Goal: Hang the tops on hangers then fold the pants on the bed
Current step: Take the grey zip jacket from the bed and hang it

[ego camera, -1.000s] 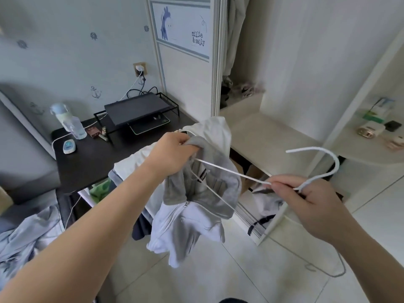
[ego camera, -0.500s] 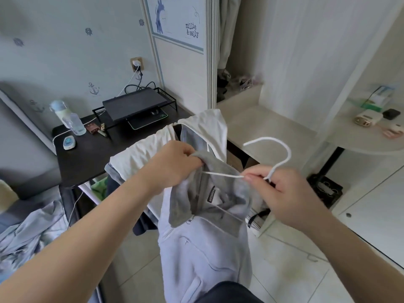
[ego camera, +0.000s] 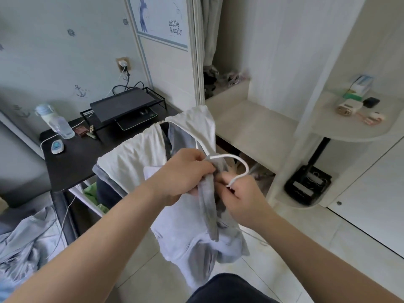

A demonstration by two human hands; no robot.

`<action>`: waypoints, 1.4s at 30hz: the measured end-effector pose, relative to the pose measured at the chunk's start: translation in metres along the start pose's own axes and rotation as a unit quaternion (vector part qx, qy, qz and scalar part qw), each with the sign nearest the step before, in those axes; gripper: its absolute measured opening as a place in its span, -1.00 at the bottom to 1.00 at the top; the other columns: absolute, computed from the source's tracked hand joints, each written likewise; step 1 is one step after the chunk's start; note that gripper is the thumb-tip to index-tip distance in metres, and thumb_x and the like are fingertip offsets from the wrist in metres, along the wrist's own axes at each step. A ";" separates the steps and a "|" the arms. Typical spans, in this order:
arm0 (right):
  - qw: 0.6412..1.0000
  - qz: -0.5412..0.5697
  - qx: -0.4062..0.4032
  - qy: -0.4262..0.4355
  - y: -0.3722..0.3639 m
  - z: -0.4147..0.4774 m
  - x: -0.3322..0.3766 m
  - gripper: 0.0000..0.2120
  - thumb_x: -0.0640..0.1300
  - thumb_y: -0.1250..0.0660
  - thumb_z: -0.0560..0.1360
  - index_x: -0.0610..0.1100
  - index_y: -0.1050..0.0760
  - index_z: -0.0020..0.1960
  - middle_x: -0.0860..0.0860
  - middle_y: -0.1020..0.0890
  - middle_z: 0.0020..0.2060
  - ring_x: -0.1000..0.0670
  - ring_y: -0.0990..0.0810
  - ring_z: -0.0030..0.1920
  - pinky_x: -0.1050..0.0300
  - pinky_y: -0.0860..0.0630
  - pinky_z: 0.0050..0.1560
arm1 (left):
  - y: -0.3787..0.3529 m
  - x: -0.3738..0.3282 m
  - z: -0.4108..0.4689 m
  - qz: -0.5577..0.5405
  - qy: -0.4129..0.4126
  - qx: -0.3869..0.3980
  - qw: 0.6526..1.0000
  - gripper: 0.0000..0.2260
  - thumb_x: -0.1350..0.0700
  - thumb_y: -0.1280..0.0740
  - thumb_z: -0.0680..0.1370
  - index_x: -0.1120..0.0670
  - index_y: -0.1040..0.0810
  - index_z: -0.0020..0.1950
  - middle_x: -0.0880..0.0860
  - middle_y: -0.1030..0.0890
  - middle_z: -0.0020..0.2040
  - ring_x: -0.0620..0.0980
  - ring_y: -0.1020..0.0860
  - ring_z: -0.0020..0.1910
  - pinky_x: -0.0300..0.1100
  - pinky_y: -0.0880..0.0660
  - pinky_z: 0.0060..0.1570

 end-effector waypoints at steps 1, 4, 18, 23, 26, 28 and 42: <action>1.000 0.021 -0.017 -0.004 0.006 -0.002 0.000 -0.79 -0.07 -0.25 0.57 -0.13 -0.59 -0.14 -0.14 -0.56 -0.40 -0.16 -0.51 -0.37 -0.15 -0.45 -0.29 | 0.001 0.000 -0.002 0.021 -0.002 0.022 1.000 -0.86 0.14 -0.41 0.55 0.20 -0.56 -0.14 0.11 -0.61 -0.33 0.00 -0.61 -0.36 -0.22 -0.50 -0.40; 0.998 0.042 -0.051 -0.017 0.027 -0.005 0.001 -0.78 -0.04 -0.26 0.58 -0.11 -0.61 -0.13 -0.16 -0.57 -0.38 -0.19 -0.51 -0.34 -0.11 -0.45 -0.28 | 0.013 0.002 -0.012 0.227 -0.131 0.019 0.965 -0.63 -0.30 -0.37 0.47 0.00 -0.67 -0.06 -0.06 -0.66 -0.20 -0.09 -0.64 -0.17 -0.21 -0.53 -0.20; 0.996 0.053 -0.049 0.054 0.039 0.017 0.024 -0.70 -0.04 -0.12 0.62 -0.19 -0.43 -0.19 -0.11 -0.48 -0.45 -0.11 -0.47 -0.41 -0.02 -0.42 -0.32 | -0.011 0.033 -0.017 0.449 -0.316 -0.106 0.829 -0.46 -0.36 -0.06 0.59 0.10 -0.51 -0.06 -0.05 -0.53 -0.32 0.03 -0.50 -0.34 -0.02 -0.45 -0.32; 0.985 -0.001 -0.166 0.046 0.059 0.002 0.005 -0.73 -0.05 -0.20 0.61 -0.20 -0.59 0.03 -0.03 -0.66 -0.11 -0.05 -0.64 -0.05 0.05 -0.55 -0.02 | 0.004 0.056 -0.025 0.333 -0.271 -0.152 0.890 -0.61 -0.15 -0.27 0.59 0.11 -0.35 -0.27 -0.08 -0.31 -0.49 -0.09 -0.30 -0.50 -0.12 -0.26 -0.44; 0.985 0.064 -0.159 0.006 0.051 -0.016 -0.010 -0.84 -0.11 -0.25 0.59 -0.16 -0.56 0.00 0.03 -0.68 -0.16 -0.02 -0.66 -0.18 0.13 -0.56 -0.14 | 0.010 0.070 -0.034 0.256 -0.231 -0.227 0.911 -0.59 -0.06 -0.35 0.61 0.01 -0.23 -0.32 -0.07 -0.27 -0.53 -0.05 -0.27 -0.52 -0.28 -0.18 -0.48; 0.991 0.074 -0.107 -0.033 0.037 -0.025 -0.023 -0.87 -0.14 -0.27 0.57 -0.17 -0.56 0.02 0.04 -0.69 -0.18 -0.02 -0.67 -0.24 0.10 -0.57 -0.22 | 0.011 0.076 -0.040 0.197 -0.213 -0.254 0.923 -0.58 -0.12 -0.32 0.60 0.06 -0.27 -0.32 -0.03 -0.28 -0.52 -0.08 -0.25 -0.52 -0.29 -0.16 -0.50; 0.974 0.082 0.195 -0.079 -0.033 -0.016 -0.028 -0.86 0.03 -0.25 0.53 0.03 -0.53 0.01 0.04 -0.63 -0.14 0.07 -0.60 -0.10 0.03 -0.53 -0.03 | 0.032 0.084 -0.026 0.130 -0.202 -0.302 0.923 -0.57 -0.06 -0.33 0.62 0.16 -0.29 -0.30 -0.07 -0.26 -0.46 -0.12 -0.23 -0.47 -0.28 -0.18 -0.47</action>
Point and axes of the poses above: each hand's wrist, its own z-axis towards the middle knuckle, its own y-axis out of the back of the hand, x = y × z, the point moved 1 cm from there along z, towards the middle knuckle
